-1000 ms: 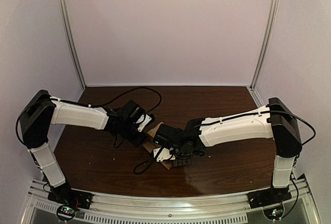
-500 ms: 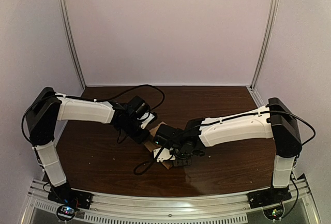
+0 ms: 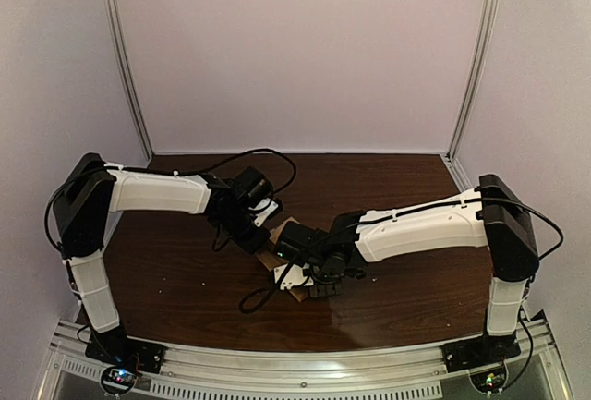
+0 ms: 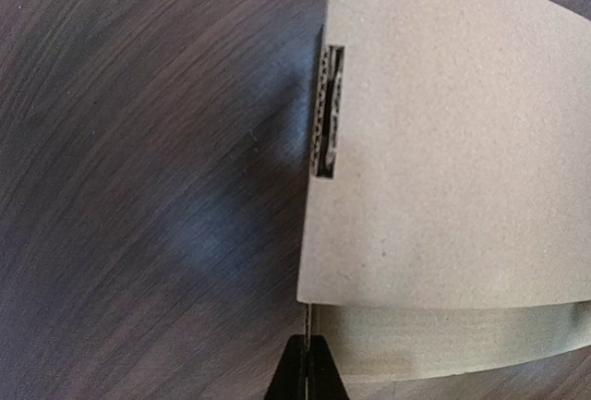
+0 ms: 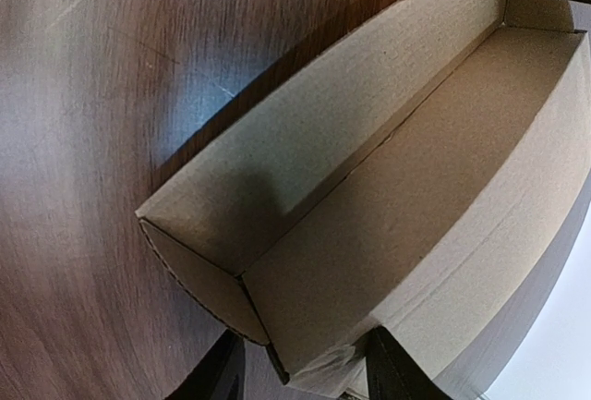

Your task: Fold the paper box

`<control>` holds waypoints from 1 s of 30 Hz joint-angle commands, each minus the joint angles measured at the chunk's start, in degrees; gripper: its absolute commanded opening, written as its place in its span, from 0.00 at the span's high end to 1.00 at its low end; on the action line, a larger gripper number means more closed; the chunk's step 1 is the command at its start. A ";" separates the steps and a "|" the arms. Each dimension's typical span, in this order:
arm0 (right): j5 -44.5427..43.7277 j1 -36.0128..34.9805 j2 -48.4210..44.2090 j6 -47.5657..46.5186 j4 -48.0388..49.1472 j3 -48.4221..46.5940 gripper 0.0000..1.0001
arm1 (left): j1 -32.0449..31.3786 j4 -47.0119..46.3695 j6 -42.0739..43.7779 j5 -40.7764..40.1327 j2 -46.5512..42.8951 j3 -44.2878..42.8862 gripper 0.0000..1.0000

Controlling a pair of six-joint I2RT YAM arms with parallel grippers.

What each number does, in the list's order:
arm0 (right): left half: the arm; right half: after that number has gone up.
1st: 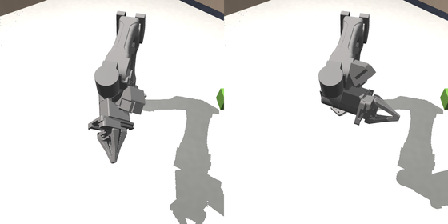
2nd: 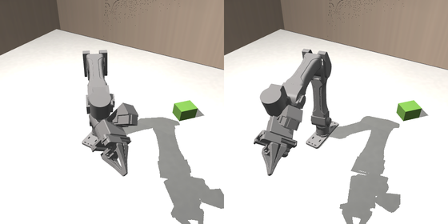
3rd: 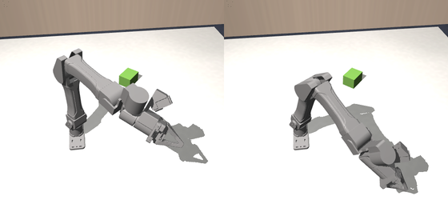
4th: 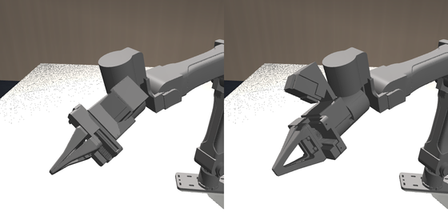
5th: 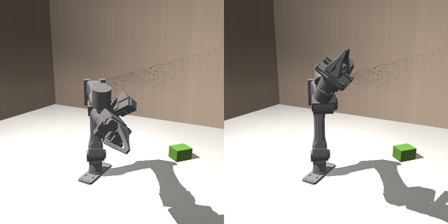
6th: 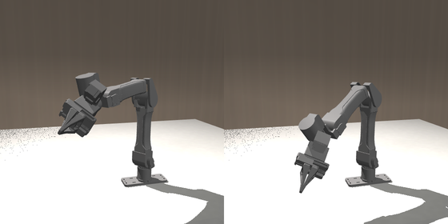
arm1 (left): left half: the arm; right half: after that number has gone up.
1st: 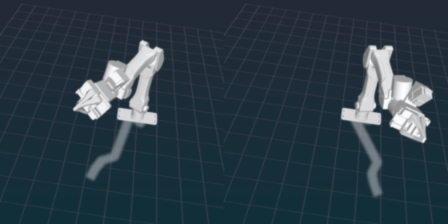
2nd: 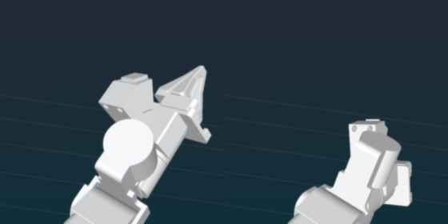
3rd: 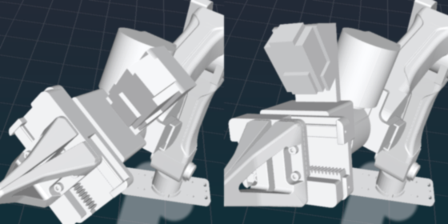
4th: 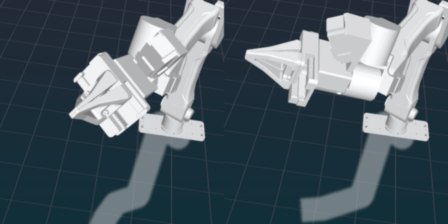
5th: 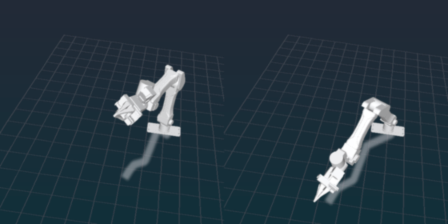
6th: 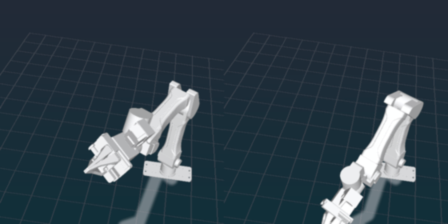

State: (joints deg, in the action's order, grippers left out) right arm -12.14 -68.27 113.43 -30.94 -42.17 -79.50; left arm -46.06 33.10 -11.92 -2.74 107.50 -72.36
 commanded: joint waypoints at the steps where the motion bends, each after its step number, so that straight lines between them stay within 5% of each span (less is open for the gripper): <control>1: 16.14 -0.69 10.10 -1.22 -2.98 5.94 0.54 | -0.87 -1.62 -1.71 4.59 0.53 -4.03 1.00; 30: 17.25 -0.39 9.18 -0.87 -3.45 4.90 0.54 | -0.77 9.88 -3.39 6.96 5.66 -14.57 1.00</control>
State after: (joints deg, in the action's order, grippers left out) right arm -11.62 -68.12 113.30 -31.27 -42.24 -79.53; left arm -45.71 45.39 -14.50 -1.52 112.99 -83.33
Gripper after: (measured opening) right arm 0.461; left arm 0.018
